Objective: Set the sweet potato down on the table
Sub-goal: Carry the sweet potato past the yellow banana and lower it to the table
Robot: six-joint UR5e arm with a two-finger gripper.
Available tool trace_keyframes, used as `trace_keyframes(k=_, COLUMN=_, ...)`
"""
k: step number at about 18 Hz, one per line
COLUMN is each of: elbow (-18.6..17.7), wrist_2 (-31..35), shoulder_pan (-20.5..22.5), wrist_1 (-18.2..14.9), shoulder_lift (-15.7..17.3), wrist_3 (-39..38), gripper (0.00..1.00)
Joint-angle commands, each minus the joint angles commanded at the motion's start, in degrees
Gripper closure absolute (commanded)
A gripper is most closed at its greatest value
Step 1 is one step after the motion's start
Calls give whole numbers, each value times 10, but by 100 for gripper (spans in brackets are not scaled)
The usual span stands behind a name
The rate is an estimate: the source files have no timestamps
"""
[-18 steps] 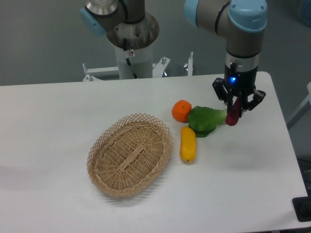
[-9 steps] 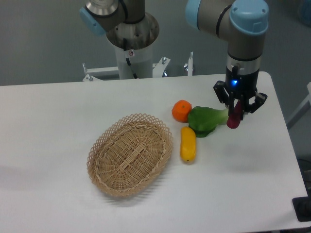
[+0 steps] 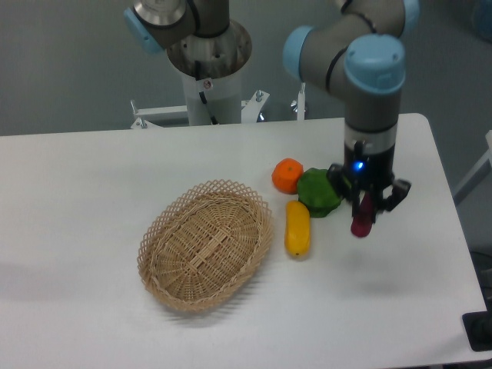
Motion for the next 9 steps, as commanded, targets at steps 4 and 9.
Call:
trace_keyframes(k=4, elbow=9, wrist_2=-1, shoulder_pan=-22, wrist_1=49, shoulder_lift=-58, wrist_3=10, gripper=62)
trace_keyframes(k=9, elbow=22, wrist_2=3, shoulder_pan=-35, wrist_1=50, shoulder_lift=-102, wrist_3=9, gripper=62)
